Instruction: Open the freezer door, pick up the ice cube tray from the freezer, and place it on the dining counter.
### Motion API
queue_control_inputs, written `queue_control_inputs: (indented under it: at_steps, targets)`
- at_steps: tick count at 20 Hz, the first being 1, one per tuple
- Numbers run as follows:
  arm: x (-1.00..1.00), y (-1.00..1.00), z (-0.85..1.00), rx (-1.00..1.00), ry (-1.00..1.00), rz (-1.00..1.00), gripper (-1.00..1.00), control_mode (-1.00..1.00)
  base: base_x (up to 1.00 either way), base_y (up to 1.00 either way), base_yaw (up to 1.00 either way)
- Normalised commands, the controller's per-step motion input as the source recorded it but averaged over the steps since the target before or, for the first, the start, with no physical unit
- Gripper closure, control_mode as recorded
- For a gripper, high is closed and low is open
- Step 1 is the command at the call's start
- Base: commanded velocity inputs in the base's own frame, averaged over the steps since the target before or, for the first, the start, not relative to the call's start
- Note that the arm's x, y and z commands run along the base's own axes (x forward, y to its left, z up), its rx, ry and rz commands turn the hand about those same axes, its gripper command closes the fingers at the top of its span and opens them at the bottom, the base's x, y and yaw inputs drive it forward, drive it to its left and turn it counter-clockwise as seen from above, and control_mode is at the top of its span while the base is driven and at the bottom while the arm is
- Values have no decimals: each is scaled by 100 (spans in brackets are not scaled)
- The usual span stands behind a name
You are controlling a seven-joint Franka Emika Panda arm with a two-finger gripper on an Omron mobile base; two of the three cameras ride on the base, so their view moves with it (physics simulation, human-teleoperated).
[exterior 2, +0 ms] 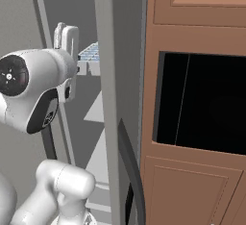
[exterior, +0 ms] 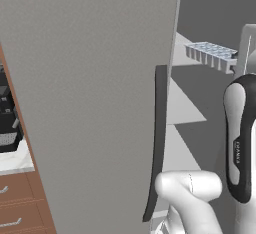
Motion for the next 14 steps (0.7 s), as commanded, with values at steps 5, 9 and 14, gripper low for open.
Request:
queue_control_inputs:
  at_steps: [5, 9, 14]
  targets:
    - [-60, 6, 9, 0, 0, 0, 100, -100, 0, 0, 0]
    - [-62, 6, 3, 0, -1, 0, 100, -100, 0, 0, 0]
    - [-57, 7, 0, 0, -3, 1, 100, 100, -15, 2, 0]
